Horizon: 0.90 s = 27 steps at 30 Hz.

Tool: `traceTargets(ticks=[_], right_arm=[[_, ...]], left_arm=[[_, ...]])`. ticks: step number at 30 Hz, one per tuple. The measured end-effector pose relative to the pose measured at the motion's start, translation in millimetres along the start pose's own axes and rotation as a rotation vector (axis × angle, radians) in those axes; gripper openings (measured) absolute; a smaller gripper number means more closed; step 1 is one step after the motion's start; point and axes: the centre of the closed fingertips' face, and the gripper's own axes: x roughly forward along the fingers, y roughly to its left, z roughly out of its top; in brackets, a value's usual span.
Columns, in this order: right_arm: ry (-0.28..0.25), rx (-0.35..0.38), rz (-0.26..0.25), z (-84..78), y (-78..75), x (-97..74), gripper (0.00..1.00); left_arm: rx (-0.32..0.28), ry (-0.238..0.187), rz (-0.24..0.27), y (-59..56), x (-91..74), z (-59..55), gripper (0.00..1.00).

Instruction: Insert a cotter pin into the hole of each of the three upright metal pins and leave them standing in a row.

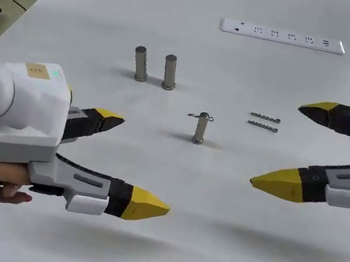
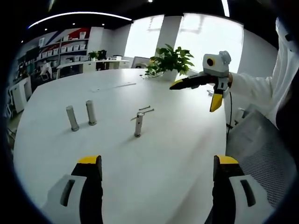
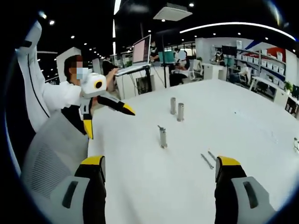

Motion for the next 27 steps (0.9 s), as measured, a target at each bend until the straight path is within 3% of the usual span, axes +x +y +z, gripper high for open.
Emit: traceTargets(ticks=[5,11,18,24,27], right_arm=[[0.008,0.055,-0.059,-18.7,-2.7,-20.6,0.98],[0.031,0.099,-0.099,-38.3,-7.3,-33.9,0.98],[0.019,0.167,-0.144,-48.4,-2.4,-39.0,0.98],[0.021,0.175,-0.147,-50.1,7.5,-41.1,0.98],[0.01,0.189,-0.157,-48.5,8.7,-42.6,0.98]], left_arm=[[-0.021,-0.017,0.03,5.8,-8.7,1.1,0.99],[-0.039,-0.033,0.062,11.1,-16.3,2.6,0.99],[-0.059,-0.04,0.084,14.8,-20.7,-1.2,0.99],[-0.061,-0.039,0.095,18.5,-23.8,-2.7,0.99],[-0.055,-0.051,0.118,27.5,-25.6,1.2,0.98]])
